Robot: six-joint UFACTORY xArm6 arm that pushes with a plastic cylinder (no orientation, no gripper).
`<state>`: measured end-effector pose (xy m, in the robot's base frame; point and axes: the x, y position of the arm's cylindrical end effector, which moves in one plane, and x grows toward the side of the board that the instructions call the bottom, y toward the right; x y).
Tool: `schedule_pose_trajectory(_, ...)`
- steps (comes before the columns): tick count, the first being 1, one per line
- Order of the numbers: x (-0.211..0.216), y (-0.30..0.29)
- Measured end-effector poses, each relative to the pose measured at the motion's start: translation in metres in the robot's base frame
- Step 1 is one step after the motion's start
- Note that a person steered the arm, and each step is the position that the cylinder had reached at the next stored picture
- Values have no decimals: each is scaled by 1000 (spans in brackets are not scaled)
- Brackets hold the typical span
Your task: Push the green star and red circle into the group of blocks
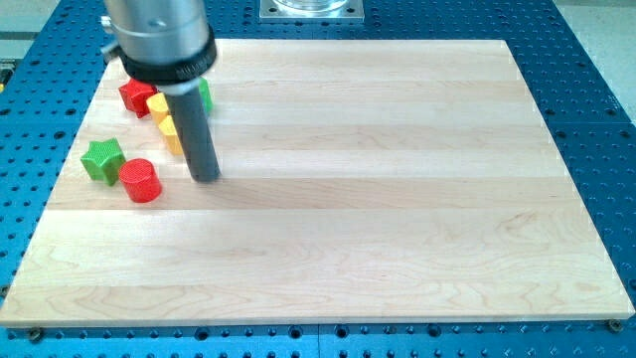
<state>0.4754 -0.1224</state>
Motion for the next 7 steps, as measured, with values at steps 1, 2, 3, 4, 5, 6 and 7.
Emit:
schedule_pose_trajectory(1, 30, -30)
schedule_pose_trajectory(2, -9, -67)
schedule_pose_trajectory(3, -19, -83)
schedule_pose_trajectory(4, 29, -108)
schedule_pose_trajectory(5, 20, -177)
schedule_pose_trajectory(6, -36, -146)
schedule_pose_trajectory(7, -58, -141)
